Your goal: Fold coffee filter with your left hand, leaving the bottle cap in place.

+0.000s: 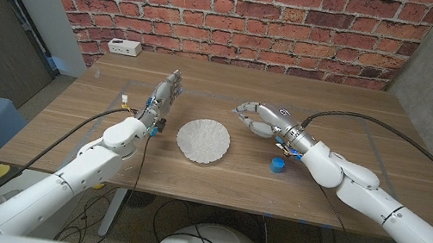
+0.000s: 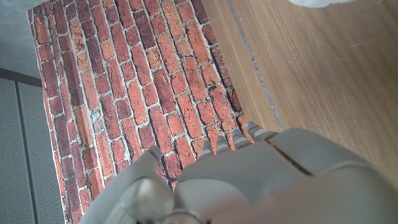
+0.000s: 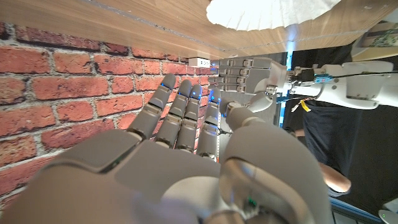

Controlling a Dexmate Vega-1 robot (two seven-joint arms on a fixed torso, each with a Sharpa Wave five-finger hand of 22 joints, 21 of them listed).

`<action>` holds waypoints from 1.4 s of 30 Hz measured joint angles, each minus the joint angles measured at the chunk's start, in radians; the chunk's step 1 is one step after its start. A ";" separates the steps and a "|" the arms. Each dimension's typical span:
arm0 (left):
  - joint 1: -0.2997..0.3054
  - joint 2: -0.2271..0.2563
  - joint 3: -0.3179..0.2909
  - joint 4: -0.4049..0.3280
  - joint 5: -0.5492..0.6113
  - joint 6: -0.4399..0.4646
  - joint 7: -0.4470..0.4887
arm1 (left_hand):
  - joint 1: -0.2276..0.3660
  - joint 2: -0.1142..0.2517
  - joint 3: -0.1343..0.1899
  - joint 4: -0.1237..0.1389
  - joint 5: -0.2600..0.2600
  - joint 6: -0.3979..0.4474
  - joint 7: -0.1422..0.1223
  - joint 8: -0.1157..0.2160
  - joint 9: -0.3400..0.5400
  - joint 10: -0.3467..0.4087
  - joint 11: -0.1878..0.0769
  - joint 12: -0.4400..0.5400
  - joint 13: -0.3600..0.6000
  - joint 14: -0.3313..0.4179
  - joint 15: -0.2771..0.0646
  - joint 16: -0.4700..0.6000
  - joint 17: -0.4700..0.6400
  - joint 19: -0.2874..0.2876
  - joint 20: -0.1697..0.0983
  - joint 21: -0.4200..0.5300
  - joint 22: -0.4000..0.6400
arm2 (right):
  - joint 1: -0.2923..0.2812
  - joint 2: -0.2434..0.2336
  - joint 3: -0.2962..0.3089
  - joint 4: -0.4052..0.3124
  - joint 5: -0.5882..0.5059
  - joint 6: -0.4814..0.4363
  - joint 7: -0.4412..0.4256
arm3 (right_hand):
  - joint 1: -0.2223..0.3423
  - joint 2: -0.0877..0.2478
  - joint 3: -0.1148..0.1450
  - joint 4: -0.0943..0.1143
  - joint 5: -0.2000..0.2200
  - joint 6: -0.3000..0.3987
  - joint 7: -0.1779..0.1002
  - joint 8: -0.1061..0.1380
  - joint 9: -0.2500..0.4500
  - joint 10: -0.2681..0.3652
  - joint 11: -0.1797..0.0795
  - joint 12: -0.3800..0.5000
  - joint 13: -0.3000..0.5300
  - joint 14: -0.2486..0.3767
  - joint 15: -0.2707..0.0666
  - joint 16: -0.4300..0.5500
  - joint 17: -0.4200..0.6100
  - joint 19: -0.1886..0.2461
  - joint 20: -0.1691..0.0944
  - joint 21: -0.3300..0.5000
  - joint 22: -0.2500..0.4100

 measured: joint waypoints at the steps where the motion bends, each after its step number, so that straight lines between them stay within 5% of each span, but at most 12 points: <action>1: 0.002 0.001 0.000 -0.002 0.000 0.000 0.000 | 0.000 0.000 0.000 0.000 0.000 0.000 0.000 0.000 0.000 0.000 0.000 0.000 0.000 0.000 0.000 0.000 0.000 0.000 0.000 0.000 0.000 | 0.007 0.002 -0.005 0.009 -0.004 0.012 0.003 | 0.002 0.003 0.000 0.000 0.000 0.000 0.000 0.000 0.000 0.000 0.000 0.000 0.000 0.000 0.000 0.000 0.001 0.000 0.000 0.000 0.000; 11: 0.017 0.016 -0.002 -0.019 -0.003 0.023 0.006 | 0.000 0.000 -0.008 0.000 0.002 0.006 0.002 0.010 0.000 -0.001 0.003 0.010 0.000 0.000 0.000 0.000 0.000 0.022 0.011 0.004 0.000 | 0.042 0.022 -0.035 0.068 -0.028 0.108 0.035 | 0.029 0.018 0.031 0.000 -0.004 0.032 -0.010 0.000 0.000 0.018 -0.018 -0.004 0.000 0.011 0.000 0.017 0.020 0.013 -0.013 0.004 0.000; 29: 0.041 0.054 -0.006 -0.046 -0.004 0.048 -0.007 | 0.033 0.019 0.001 -0.016 0.010 0.152 0.034 0.023 0.000 0.136 0.015 0.033 0.000 0.098 0.008 0.007 -0.003 0.080 0.022 0.015 -0.002 | 0.066 0.052 -0.072 0.138 -0.011 0.171 0.114 | 0.062 0.020 0.058 0.025 -0.008 0.098 -0.009 0.008 0.000 0.055 -0.030 -0.004 0.000 0.021 0.000 0.043 0.057 0.018 -0.017 0.011 0.005; 31: 0.050 0.061 -0.008 -0.054 -0.004 0.048 -0.007 | 0.068 0.025 0.031 -0.029 -0.001 0.160 0.042 0.022 0.000 0.145 0.024 0.033 0.000 0.113 0.013 0.007 -0.002 0.090 0.029 0.015 -0.002 | 0.066 0.052 -0.072 0.138 -0.004 0.171 0.128 | 0.062 0.020 0.058 0.025 -0.008 0.100 -0.007 0.008 0.000 0.055 -0.030 -0.004 0.000 0.021 0.000 0.049 0.057 0.023 -0.012 0.012 0.005; 36: 0.073 0.081 -0.015 -0.080 -0.006 0.066 0.000 | 0.217 0.078 0.189 -0.106 -0.046 0.199 0.045 0.011 0.000 0.188 0.026 0.020 0.000 0.155 0.021 -0.001 -0.007 0.118 0.035 0.015 -0.007 | 0.060 0.060 -0.082 0.148 0.012 0.167 0.155 | 0.070 0.011 0.066 0.034 -0.008 0.100 -0.007 0.008 0.000 0.061 -0.025 -0.004 0.000 0.021 0.000 0.049 0.060 0.023 -0.012 0.012 0.005; 39: 0.087 0.093 -0.020 -0.095 -0.006 0.066 0.000 | 0.269 0.100 0.240 -0.141 -0.051 0.244 0.060 0.011 0.000 0.220 0.026 0.020 0.000 0.185 0.025 -0.001 -0.006 0.139 0.041 0.019 -0.005 | 0.060 0.060 -0.082 0.148 0.025 0.163 0.173 | 0.035 -0.011 0.037 0.073 -0.018 0.105 -0.002 0.004 0.002 0.068 -0.018 -0.008 0.000 0.027 -0.005 0.049 0.061 0.026 -0.008 0.018 0.005; 42: 0.105 0.108 -0.026 -0.116 -0.003 0.085 0.018 | 0.285 0.104 0.250 -0.151 -0.074 0.299 0.083 0.015 0.005 0.259 0.030 0.020 0.000 0.223 0.025 0.003 -0.004 0.168 0.047 0.028 -0.004 | 0.057 0.066 -0.093 0.157 0.039 0.157 0.195 | -0.022 -0.023 0.001 0.110 -0.019 0.113 0.006 0.001 0.003 0.079 -0.007 -0.011 0.000 0.027 -0.005 0.042 0.059 0.018 0.000 0.019 0.005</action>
